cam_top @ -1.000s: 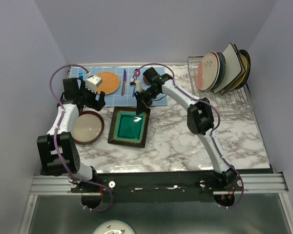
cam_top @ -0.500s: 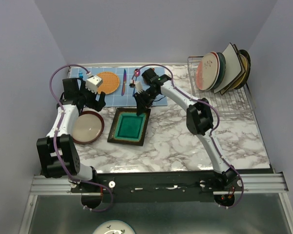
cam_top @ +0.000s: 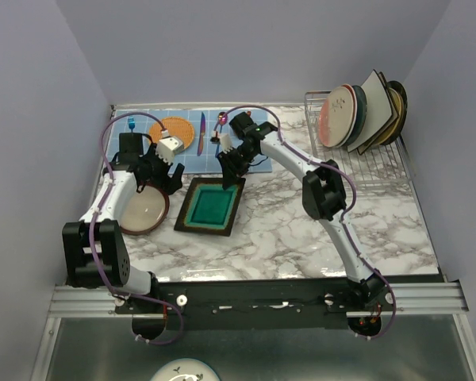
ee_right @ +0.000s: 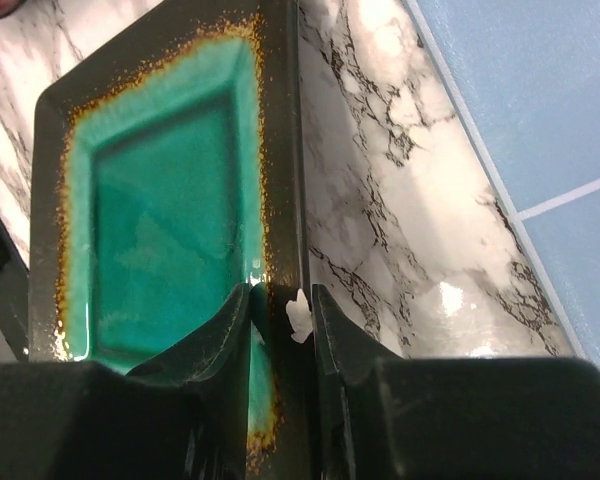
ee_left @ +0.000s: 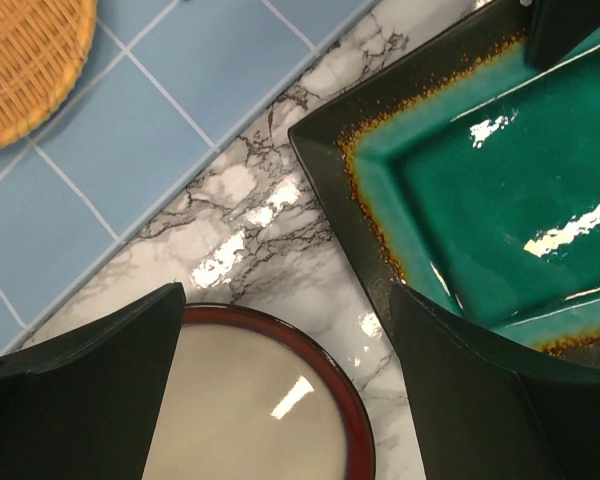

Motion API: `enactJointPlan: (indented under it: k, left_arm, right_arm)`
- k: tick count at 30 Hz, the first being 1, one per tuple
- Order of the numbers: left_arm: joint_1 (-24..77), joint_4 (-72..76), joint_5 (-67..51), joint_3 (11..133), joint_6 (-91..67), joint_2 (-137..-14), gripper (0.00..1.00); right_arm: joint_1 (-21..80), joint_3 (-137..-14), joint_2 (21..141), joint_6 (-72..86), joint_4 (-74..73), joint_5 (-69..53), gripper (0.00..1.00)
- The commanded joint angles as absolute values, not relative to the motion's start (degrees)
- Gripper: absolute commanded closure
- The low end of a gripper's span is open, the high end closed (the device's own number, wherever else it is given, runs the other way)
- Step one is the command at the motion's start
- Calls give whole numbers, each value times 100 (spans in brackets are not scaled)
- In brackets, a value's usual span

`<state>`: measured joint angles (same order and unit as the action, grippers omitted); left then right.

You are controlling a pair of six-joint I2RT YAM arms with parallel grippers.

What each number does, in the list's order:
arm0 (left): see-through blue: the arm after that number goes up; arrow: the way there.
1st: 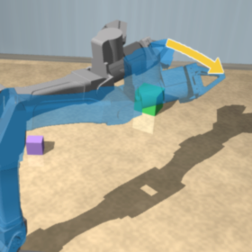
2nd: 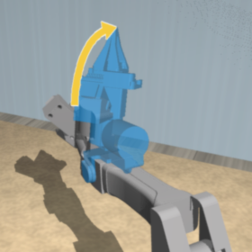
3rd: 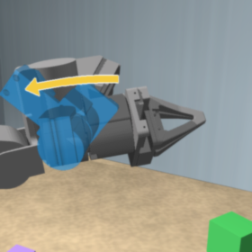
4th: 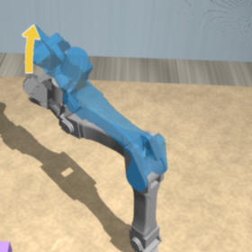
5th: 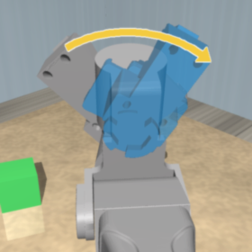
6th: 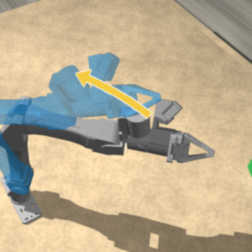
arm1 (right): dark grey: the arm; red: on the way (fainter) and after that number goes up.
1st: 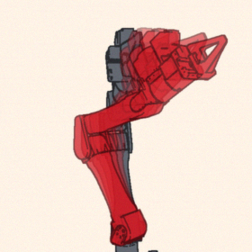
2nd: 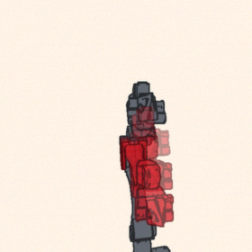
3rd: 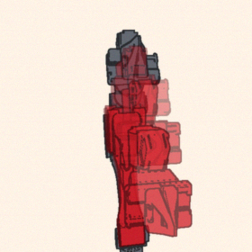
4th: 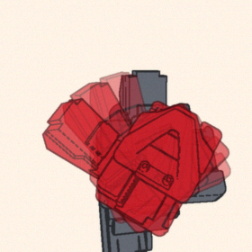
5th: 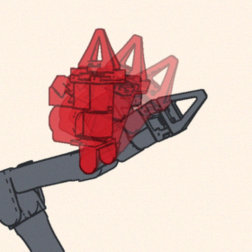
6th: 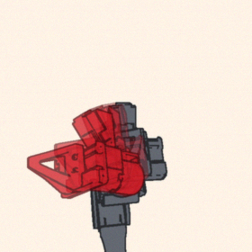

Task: Unload the plates from the dish rack
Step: Place the plate at the center of the board.

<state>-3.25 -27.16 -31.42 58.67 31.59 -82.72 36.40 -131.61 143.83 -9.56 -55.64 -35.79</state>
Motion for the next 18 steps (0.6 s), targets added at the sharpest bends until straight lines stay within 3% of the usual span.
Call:
enactJointPlan:
  k: [1, 9, 18]
  left_arm:
    - [-272, -3015, -3015, 5757, 3366, -8112, 8]
    - [-220, -3067, -3059, 5730, 3366, -7972, 8]
    - [-211, -3067, -3085, 5678, 3357, -7805, 8]
  right_arm:
    - [3665, -13069, 14713, -1266, -5756, -1899, 67]
    - [3665, -13219, 14792, -1239, -6011, -1661, 62]
    - [3665, -13446, 14897, -1213, -6135, -1354, 63]
